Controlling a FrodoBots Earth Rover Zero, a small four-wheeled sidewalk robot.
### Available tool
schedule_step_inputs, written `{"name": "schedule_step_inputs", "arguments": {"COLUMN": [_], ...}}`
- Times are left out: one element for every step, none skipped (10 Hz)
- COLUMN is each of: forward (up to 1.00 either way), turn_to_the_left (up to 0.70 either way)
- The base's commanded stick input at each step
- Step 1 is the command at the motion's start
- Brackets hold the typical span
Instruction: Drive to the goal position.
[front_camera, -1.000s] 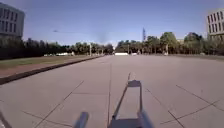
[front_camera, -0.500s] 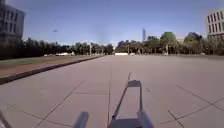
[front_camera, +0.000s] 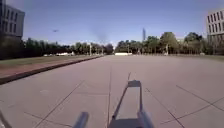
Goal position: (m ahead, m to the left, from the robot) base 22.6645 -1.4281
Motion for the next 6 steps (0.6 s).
{"name": "schedule_step_inputs", "arguments": {"forward": [0.05, 0.61, 1.00, 1.00, 1.00, 1.00], "turn_to_the_left": [0.00, 0.00, 0.00, 0.00, 0.00, 0.00]}}
